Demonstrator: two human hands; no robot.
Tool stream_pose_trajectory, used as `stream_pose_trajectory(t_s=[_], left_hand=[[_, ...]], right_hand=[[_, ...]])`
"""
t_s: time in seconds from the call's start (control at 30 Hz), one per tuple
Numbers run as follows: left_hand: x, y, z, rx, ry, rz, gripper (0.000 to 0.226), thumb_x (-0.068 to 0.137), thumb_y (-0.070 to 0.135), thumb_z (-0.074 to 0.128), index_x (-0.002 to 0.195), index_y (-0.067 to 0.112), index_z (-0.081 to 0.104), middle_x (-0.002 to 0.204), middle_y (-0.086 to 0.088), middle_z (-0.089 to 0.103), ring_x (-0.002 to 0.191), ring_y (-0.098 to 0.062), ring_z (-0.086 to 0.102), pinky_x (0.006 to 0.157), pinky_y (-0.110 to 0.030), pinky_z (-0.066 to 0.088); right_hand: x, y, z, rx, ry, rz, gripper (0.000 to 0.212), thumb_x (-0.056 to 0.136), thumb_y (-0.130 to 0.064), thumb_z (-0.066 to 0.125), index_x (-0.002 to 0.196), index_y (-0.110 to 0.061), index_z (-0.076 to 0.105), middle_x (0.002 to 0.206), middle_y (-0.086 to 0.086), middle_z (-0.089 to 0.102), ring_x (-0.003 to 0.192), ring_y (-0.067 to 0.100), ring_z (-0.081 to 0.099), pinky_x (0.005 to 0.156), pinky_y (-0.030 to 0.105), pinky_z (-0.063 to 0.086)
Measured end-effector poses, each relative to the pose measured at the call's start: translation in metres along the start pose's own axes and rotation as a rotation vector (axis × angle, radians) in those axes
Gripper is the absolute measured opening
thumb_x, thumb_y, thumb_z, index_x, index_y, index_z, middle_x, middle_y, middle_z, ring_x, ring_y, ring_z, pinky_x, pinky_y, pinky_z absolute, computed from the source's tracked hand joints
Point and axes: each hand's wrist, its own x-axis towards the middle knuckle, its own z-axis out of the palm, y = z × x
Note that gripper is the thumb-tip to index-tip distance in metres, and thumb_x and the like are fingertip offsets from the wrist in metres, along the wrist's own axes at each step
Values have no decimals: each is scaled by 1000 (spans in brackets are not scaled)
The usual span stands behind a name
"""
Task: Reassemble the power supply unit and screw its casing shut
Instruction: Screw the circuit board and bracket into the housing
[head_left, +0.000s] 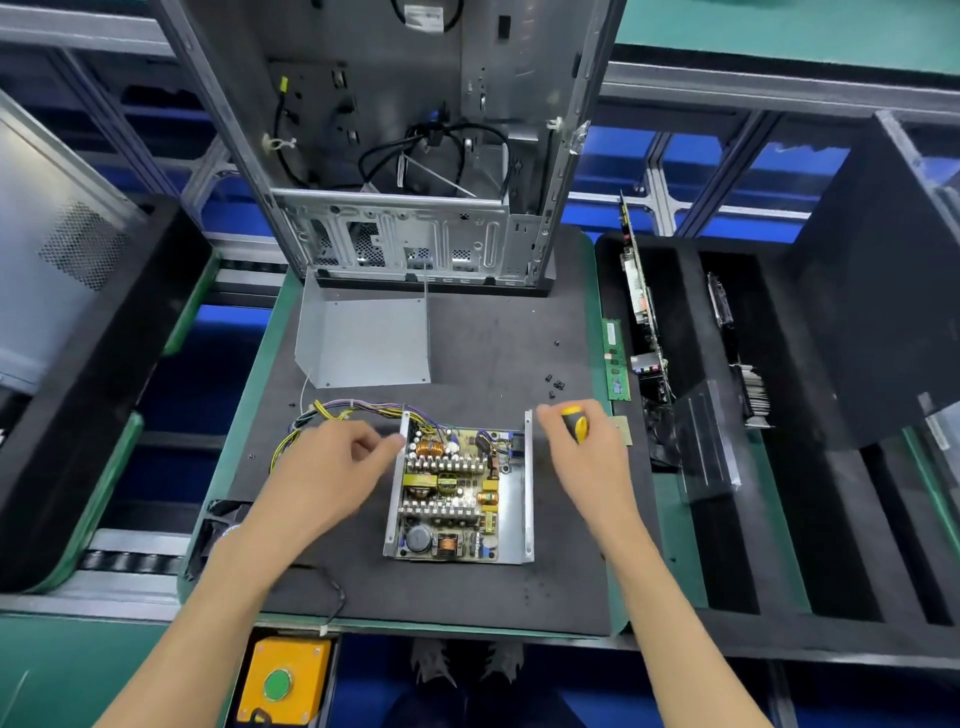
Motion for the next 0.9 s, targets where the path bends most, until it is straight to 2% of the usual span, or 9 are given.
stream_pose_trajectory(t_s=[0.1, 0.17, 0.27, 0.37, 0.5, 0.6, 0.67, 0.73, 0.9], left_hand=[[-9, 27, -3, -189, 57, 162, 20, 93, 39, 63, 79, 26, 71, 72, 10, 73, 69, -11, 70, 72, -43, 61], [-19, 51, 3, -297, 20, 294, 8, 92, 36, 66, 91, 30, 71, 83, 18, 72, 79, -3, 68, 74, -27, 57], [-24, 78, 17, -367, -41, 453, 20, 95, 27, 67, 115, 26, 69, 100, 15, 71, 97, -1, 65, 78, -15, 52], [-19, 94, 21, -346, -53, 503, 18, 98, 18, 63, 113, 21, 72, 90, 11, 70, 82, -6, 63, 73, -16, 48], [-1, 95, 14, -302, -65, 526, 20, 102, 15, 57, 103, 21, 75, 73, 16, 62, 64, -5, 51, 60, -15, 37], [10, 91, 8, -253, -170, 559, 20, 103, 24, 55, 105, 21, 74, 74, 19, 59, 63, -3, 47, 60, -14, 35], [20, 87, 6, -197, -176, 562, 15, 101, 23, 59, 102, 22, 74, 83, 8, 61, 67, -8, 48, 61, -15, 35], [33, 82, 6, -77, -101, 579, 12, 100, 22, 60, 99, 22, 72, 84, 3, 56, 71, -8, 47, 65, -18, 36], [64, 75, 9, 253, 95, 679, 14, 97, 25, 65, 105, 20, 75, 94, 2, 58, 93, -20, 52, 85, -38, 43]], right_hand=[[2, -31, -13, 175, 28, -6, 13, 97, -28, 62, 86, -22, 65, 62, -13, 41, 59, 12, 38, 58, 28, 36], [2, -57, -18, 379, 19, -16, 16, 95, -26, 61, 80, -21, 63, 60, -12, 38, 51, 9, 33, 48, 24, 31], [5, -86, -18, 827, -109, 13, 23, 99, -27, 60, 78, -18, 63, 67, -6, 43, 54, 8, 39, 46, 23, 32], [11, -98, -13, 1037, -201, 58, 26, 104, -28, 56, 83, -14, 63, 69, -4, 48, 60, 10, 45, 53, 23, 42], [19, -88, -8, 824, -144, 48, 37, 103, -47, 52, 86, -20, 72, 71, -6, 49, 70, 11, 49, 69, 28, 47], [27, -75, -8, 491, -109, 9, 43, 99, -58, 46, 88, -27, 74, 57, -7, 49, 60, 15, 47, 60, 25, 42], [34, -66, -9, 451, -156, 1, 39, 102, -50, 51, 88, -24, 74, 54, -8, 40, 49, 10, 36, 48, 20, 33], [43, -58, -14, 426, -213, -4, 31, 104, -37, 57, 87, -19, 76, 54, -7, 43, 48, 9, 36, 46, 19, 30], [60, -42, -34, -36, -414, -172, 9, 96, -26, 70, 97, -28, 78, 79, 1, 75, 65, 18, 52, 64, 29, 43]])
